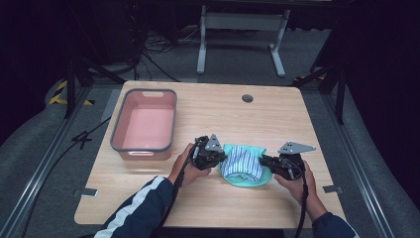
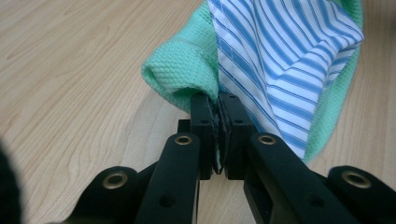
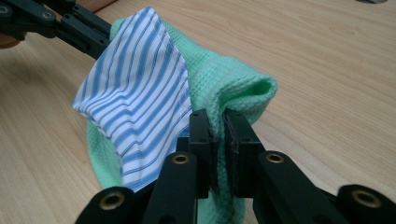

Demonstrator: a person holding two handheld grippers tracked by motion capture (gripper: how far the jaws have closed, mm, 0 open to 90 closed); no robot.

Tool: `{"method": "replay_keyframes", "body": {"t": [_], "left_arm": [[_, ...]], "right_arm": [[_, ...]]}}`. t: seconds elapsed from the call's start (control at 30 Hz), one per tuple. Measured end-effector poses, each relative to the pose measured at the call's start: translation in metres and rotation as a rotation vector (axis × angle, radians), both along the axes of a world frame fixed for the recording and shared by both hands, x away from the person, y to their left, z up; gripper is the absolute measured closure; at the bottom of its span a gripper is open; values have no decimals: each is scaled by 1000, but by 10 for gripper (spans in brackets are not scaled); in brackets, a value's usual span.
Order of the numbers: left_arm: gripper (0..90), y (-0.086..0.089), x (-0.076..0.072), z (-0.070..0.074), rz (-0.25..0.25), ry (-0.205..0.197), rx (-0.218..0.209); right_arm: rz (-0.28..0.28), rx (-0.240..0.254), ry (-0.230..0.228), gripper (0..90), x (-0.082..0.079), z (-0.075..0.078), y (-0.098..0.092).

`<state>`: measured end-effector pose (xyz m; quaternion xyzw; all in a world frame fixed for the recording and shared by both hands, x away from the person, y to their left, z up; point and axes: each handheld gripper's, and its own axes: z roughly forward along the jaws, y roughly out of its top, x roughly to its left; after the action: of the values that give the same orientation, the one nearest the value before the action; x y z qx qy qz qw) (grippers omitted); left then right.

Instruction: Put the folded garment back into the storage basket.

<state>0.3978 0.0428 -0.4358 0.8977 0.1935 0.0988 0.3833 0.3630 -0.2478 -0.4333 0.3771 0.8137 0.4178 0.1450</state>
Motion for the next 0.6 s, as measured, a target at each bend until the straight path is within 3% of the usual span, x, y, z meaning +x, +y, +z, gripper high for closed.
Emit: {"method": "replay_keyframes", "body": {"t": [0.17, 0.3, 0.6], "left_arm": [[855, -2, -3, 5, -19, 3, 11], [856, 6, -2, 18, -3, -22, 29], [855, 28, 1, 43, 43, -54, -8]], "right_arm": [[22, -29, -18, 830, -5, 12, 13], [34, -38, -38, 830, -3, 20, 22], [43, 9, -71, 830, 6, 46, 34]]}}
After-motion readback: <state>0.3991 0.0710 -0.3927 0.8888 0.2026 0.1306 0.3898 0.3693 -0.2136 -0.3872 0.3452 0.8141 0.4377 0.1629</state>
